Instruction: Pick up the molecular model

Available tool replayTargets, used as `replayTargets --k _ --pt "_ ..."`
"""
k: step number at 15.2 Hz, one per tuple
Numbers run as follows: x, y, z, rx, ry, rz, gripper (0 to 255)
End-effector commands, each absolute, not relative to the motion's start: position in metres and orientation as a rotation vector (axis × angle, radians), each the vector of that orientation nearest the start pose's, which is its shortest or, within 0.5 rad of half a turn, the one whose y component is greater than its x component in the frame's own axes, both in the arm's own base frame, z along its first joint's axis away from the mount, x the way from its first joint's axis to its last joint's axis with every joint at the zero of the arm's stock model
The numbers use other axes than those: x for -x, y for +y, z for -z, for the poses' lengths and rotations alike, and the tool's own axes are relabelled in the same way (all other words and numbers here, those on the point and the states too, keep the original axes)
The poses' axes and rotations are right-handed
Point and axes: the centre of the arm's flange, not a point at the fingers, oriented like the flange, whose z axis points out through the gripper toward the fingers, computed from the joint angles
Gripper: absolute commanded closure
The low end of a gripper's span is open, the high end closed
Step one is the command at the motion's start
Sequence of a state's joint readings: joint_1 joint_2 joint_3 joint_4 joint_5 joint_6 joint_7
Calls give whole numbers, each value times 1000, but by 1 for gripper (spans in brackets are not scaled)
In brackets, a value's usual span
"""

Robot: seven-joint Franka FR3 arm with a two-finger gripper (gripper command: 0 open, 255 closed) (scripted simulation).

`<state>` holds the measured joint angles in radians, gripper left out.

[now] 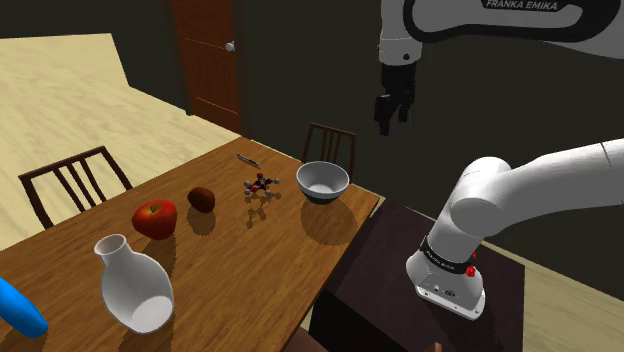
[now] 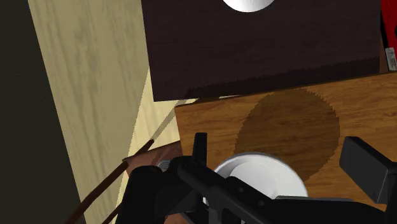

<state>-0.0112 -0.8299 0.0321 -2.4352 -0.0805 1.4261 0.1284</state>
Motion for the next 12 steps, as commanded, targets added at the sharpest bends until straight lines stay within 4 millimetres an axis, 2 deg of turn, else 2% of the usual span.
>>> replayTargets --k 1,12 --pt "-277 -1 -556 3239 202 -280 0" --pt "-403 35 -485 3157 331 -370 0"
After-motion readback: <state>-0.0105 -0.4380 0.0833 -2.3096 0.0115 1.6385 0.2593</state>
